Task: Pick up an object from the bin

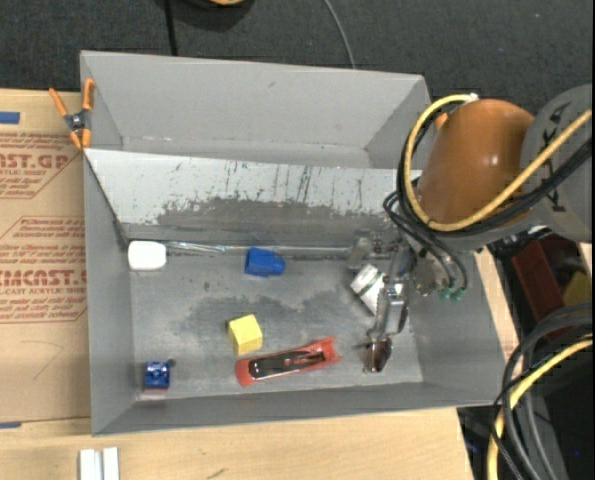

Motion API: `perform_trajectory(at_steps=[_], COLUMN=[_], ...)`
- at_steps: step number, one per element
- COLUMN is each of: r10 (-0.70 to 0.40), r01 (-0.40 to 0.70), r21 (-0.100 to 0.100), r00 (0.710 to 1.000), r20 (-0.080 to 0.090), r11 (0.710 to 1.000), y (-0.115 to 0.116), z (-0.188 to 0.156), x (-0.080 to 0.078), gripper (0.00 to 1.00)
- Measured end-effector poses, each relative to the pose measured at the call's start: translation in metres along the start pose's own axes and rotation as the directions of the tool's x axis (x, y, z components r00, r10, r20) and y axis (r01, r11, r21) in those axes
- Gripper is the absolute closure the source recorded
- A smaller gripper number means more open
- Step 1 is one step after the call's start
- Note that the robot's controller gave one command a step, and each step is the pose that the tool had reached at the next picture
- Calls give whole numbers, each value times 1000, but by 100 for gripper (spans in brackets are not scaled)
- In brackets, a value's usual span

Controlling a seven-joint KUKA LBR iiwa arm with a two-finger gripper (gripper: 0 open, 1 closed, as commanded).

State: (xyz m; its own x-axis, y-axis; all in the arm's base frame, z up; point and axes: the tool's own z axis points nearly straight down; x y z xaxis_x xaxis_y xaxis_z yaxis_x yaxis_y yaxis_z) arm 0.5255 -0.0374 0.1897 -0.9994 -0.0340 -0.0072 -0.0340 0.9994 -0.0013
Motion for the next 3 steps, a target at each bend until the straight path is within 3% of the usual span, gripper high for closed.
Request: perform_trajectory(at_steps=[1, 2, 3], r10=[-17, -21, -92], r01=[17, 21, 92], r21=[-1, -1, -2], r00=[1000, 1000, 996], r20=[-2, 1, -3], r11=[1000, 1000, 996], y=[14, 26, 65], z=[61, 111, 120], x=[17, 18, 28], gripper=[0, 0, 100])
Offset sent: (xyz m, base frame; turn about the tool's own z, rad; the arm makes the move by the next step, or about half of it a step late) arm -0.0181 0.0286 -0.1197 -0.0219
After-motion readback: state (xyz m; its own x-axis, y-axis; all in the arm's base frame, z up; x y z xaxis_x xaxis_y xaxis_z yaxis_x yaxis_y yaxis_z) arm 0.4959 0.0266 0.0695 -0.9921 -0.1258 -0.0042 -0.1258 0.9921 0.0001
